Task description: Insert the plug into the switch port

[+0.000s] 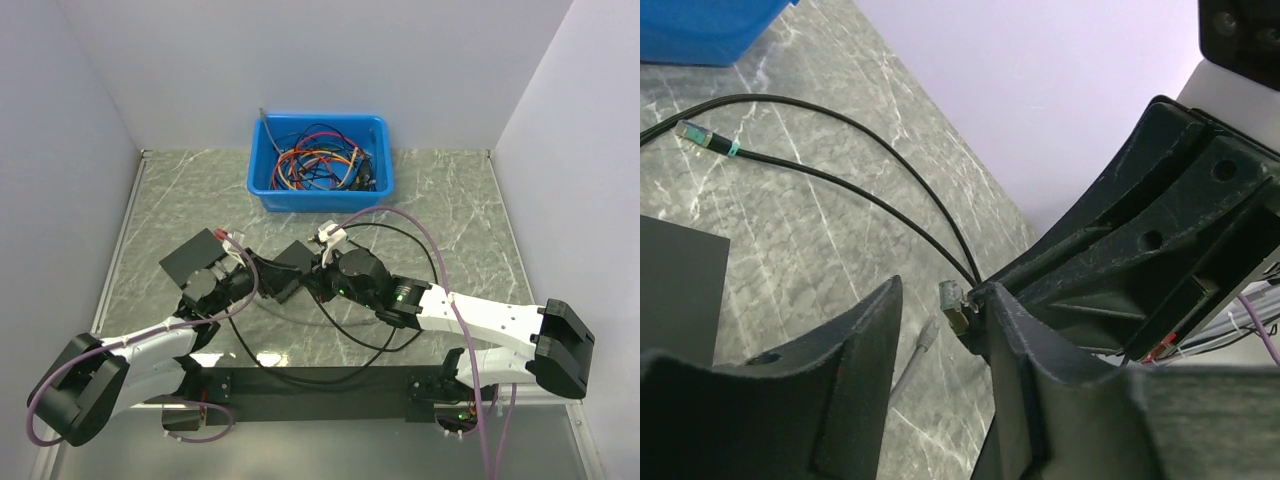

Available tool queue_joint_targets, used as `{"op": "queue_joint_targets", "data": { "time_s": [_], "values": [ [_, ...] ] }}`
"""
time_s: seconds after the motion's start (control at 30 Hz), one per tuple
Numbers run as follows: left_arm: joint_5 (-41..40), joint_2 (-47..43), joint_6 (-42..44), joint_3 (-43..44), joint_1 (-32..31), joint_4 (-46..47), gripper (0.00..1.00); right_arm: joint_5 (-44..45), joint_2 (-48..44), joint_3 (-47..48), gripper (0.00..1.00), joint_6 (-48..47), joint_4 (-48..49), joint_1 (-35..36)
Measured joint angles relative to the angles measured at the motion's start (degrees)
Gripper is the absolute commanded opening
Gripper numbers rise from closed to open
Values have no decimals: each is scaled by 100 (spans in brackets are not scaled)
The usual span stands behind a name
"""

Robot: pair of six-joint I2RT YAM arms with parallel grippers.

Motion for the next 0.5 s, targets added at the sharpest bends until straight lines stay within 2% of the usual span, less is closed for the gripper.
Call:
{"op": "queue_joint_targets", "data": {
  "time_s": [0.17, 0.27, 0.3, 0.33, 0.37, 0.47, 0.5],
  "values": [
    [-31, 0, -2, 39, -72, 20, 31, -46, 0, 0, 0, 42, 15, 0],
    [-61, 0, -24, 74, -116, 17, 15, -52, 0, 0, 0, 55, 17, 0],
    [-72, 0, -44, 76, -118, 20, 3, -52, 0, 0, 0, 52, 22, -2],
    [-87, -2, -90, 85, -122, 13, 1, -48, 0, 0, 0, 39, 13, -2],
    [-111, -7, -103, 105, -140, -9, 1, -26, 2, 0, 17, 20, 13, 0],
    [-223, -37, -114, 208, -199, -201, 1, 103, 2, 2, 39, -20, 17, 13],
    [-282, -57, -96, 256, -225, -308, 1, 166, 2, 2, 51, -15, 7, 17]
  ]
}}
